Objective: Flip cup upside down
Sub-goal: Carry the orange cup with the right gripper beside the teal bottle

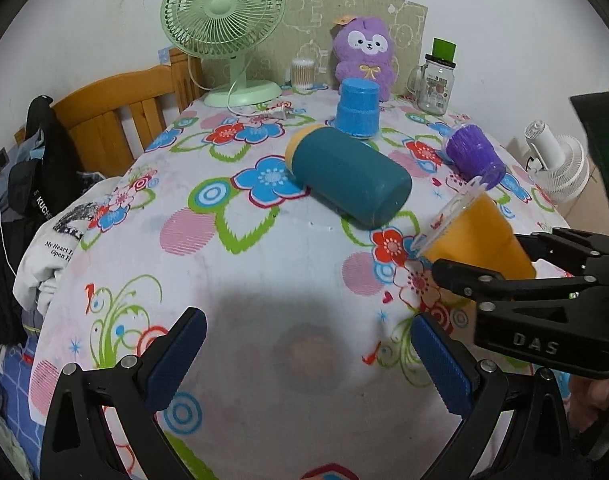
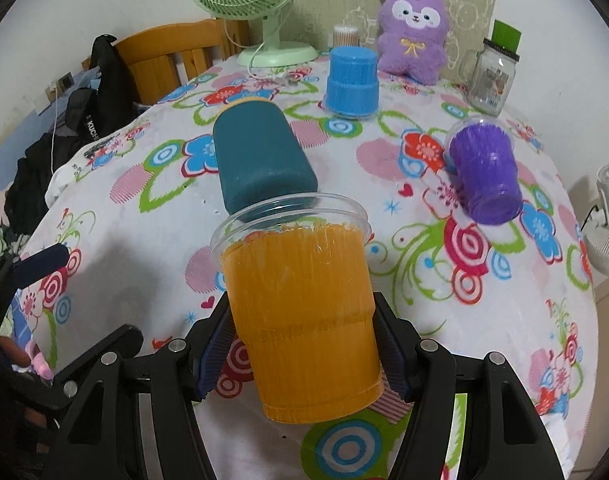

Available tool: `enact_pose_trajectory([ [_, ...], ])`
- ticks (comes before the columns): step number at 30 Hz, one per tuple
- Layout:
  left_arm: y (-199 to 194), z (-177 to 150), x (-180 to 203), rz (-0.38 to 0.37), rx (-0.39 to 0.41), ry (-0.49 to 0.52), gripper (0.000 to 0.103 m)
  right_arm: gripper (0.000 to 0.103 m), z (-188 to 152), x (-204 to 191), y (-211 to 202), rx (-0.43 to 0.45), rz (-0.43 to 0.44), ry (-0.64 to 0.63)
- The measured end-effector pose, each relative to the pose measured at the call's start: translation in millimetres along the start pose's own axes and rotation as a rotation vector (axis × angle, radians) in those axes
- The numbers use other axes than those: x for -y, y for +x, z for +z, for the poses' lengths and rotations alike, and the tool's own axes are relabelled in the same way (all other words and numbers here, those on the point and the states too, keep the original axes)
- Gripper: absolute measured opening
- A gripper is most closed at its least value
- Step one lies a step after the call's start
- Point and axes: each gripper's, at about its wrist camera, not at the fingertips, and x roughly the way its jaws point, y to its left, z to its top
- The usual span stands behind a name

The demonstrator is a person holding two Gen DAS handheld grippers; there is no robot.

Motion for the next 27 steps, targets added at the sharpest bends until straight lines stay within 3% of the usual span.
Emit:
enact_pose_trajectory([
  [12,1,-8,1,0.002,-0.021,0.000,0.103,0.069,-5,-7,7,-0.014,-0.017,-0.032],
  [18,-4,-6,3,-0.003,-0.002,0.005,0.103,0.080,0,-3,-7,0.007,-0.042,-0.036],
  [22,-12,-2,10,-0.016,0.020,0.005,0.103,0.080,4,18,-35,0.058,0.052,0.022],
  [27,-18,5,34,-0.053,0.039,0.034,0.103,0.088,0,53,-74,0.142,0.088,0.107],
])
